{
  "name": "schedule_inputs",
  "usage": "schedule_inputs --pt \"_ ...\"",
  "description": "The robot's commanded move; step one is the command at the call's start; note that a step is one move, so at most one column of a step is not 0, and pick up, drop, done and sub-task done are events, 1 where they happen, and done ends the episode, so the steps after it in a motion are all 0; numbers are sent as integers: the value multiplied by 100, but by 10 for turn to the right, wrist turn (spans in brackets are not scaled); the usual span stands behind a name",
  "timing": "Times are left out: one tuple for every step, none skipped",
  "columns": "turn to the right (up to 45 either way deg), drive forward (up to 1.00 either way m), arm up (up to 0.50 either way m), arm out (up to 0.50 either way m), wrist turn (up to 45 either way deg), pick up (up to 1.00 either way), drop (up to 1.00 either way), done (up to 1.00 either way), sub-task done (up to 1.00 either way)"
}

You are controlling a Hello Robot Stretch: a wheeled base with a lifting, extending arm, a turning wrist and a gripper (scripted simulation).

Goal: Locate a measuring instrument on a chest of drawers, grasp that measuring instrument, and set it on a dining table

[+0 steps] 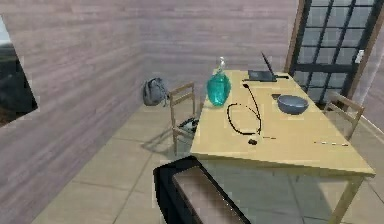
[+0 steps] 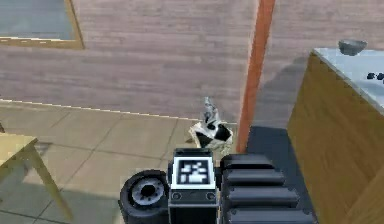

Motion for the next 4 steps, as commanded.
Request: schedule_inputs --pt "0 25 0 0 0 0 0 0 0" --pt "-360 0 0 0 0 0 0 0 0" --pt "0 85 0 0 0 0 0 0 0" --pt "180 0 0 0 0 0 0 0 0"
